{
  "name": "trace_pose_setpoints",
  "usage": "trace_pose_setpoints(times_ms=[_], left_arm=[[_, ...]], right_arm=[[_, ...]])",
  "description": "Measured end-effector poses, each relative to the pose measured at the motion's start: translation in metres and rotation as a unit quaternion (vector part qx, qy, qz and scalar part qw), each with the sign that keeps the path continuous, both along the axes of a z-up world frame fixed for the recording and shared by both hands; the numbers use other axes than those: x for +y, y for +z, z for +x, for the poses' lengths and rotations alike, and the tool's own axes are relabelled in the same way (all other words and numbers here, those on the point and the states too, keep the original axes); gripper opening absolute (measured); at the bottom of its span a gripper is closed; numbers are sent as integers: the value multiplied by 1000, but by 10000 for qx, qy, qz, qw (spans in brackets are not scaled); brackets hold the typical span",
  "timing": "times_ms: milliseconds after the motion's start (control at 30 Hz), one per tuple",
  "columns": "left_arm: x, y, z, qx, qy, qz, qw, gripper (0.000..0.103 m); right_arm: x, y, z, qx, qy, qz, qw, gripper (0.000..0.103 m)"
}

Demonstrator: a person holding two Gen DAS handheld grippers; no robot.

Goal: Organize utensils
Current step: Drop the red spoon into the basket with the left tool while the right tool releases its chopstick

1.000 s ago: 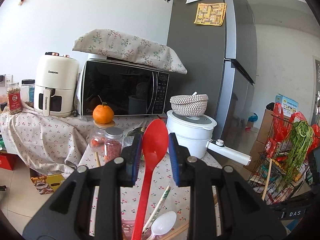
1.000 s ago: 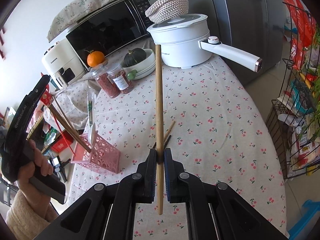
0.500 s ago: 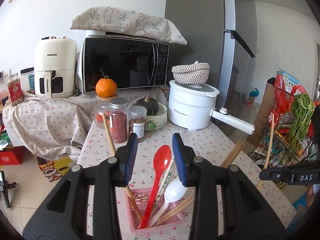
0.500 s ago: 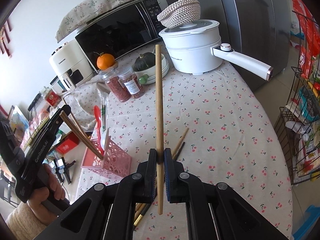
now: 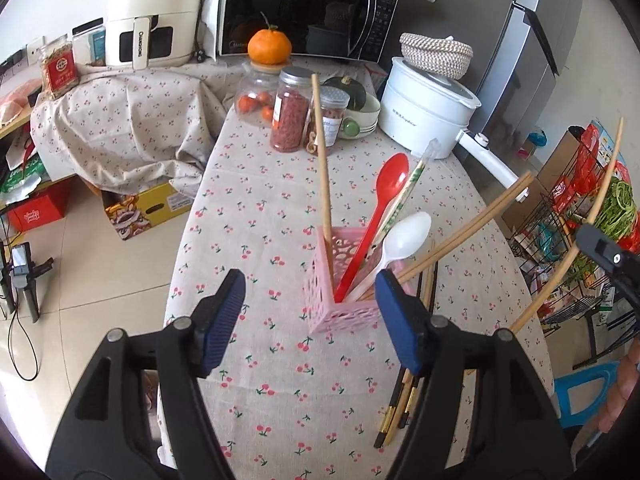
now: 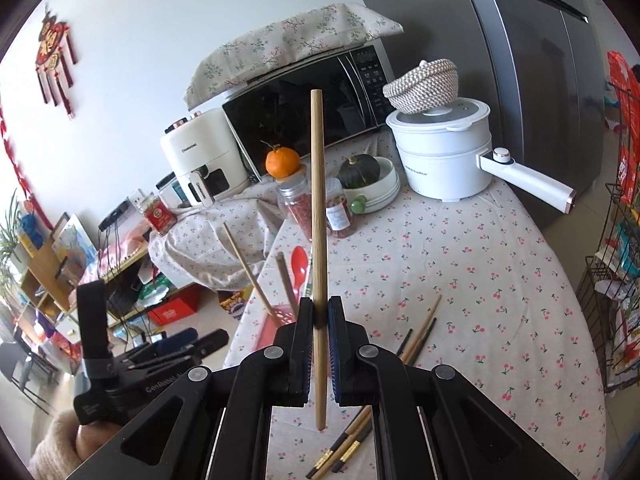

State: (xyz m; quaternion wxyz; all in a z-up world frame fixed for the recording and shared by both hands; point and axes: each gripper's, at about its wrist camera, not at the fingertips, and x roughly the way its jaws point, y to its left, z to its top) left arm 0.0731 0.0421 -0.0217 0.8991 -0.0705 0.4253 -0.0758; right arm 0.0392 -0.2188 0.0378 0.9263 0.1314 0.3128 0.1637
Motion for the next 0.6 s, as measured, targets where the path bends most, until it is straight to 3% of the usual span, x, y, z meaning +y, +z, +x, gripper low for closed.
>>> trace_pose_setpoints(times_ms=[167,267,600], left_arm=[[8,-13,-2,322,-39,384,9987,77],[14,-22,-4,503,-122,435,9977,79],[21,-36,-6,732,-247,585,9953,79]], right_arm=[[34,24,-8,-771,126,78,9969,7],[59,25,1,-1001,177,4,9948,7],[123,-20,42,-1179,11,-875,9892,7]])
